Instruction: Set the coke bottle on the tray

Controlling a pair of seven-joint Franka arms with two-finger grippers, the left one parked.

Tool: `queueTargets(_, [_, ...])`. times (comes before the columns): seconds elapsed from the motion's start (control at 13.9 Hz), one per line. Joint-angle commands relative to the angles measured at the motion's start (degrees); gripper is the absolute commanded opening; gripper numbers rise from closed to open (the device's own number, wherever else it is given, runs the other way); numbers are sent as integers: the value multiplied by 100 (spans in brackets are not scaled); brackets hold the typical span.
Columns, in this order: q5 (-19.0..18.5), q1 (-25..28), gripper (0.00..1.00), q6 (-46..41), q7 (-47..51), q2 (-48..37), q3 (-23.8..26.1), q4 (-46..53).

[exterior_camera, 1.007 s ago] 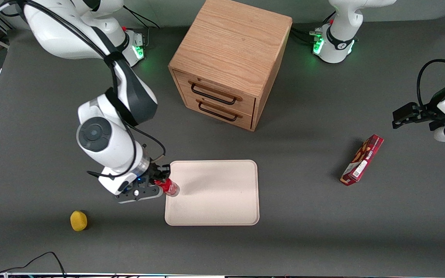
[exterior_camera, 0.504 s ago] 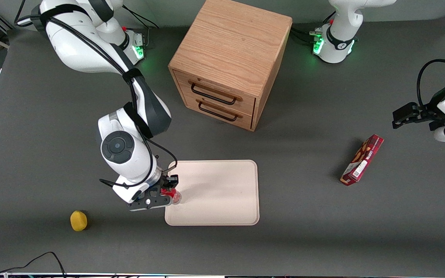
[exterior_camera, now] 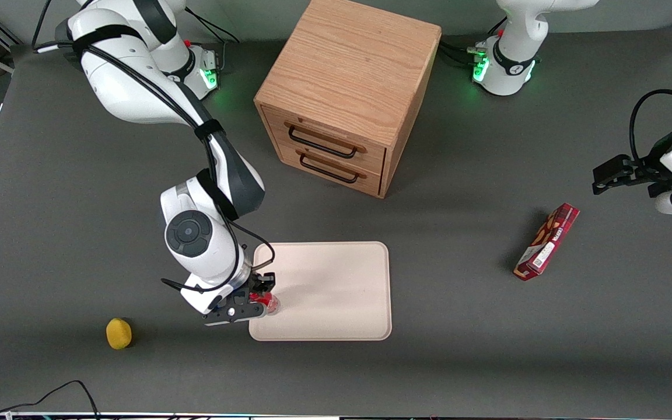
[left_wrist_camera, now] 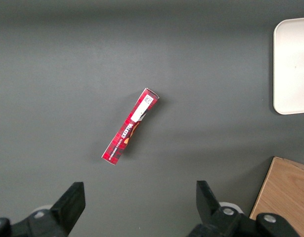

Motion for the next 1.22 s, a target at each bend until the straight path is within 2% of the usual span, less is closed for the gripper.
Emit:
queueTargets(0.0, [-106,15,100,-24,156,131,-3,246])
queueTargets(0.36, [-97,-81,100,-832,147,-684,-21,229])
queueTargets(0.5, [-88,-518,100,-1104,165,-1097,40,-42])
queueTargets(0.65, [-53,-854,100,-1097,165,-1659,128,-611])
queueTargets(0.94, [263,-1425,100,-737,33,-3100,164,-2115])
queueTargets(1.15, [272,-1532,100,-648,-20,-3874,164,-2906])
